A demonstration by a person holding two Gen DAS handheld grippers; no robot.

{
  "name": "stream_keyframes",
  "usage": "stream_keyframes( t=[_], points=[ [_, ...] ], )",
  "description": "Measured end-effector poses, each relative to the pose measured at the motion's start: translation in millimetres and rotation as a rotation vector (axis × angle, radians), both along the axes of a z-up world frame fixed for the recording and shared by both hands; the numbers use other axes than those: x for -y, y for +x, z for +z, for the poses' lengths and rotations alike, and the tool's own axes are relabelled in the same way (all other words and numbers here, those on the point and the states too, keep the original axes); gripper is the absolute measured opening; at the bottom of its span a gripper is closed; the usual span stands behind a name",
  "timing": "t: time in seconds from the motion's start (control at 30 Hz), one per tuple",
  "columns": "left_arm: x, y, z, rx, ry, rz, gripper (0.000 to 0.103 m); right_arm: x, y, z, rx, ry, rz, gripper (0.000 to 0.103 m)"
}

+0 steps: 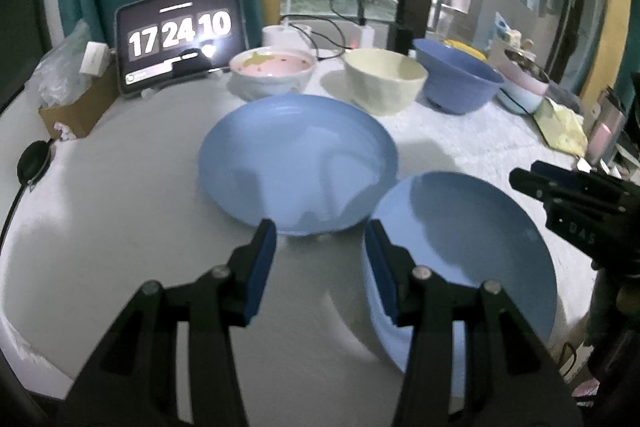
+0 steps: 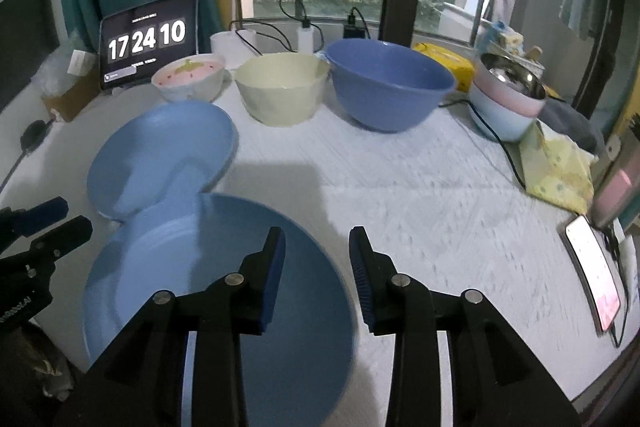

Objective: Organize plates and bowls

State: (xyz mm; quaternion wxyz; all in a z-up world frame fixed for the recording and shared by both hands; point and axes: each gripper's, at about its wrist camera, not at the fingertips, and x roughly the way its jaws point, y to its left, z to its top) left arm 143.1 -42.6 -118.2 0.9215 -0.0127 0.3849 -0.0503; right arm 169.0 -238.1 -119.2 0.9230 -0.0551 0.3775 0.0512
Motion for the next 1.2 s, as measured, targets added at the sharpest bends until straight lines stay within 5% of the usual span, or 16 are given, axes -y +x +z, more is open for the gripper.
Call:
stream_keyframes(
  t=[0.43,1.2],
  points=[
    [-40,29,-7,0.000,-0.026,0.112,0.060,-34,42,2,-0.009,-0.001,0.073,0.035],
    [-79,89,-28,-0.030,-0.037,0.189,0.061,-84,106,-14,-0.065,0.005,0.171,0.035]
  ],
)
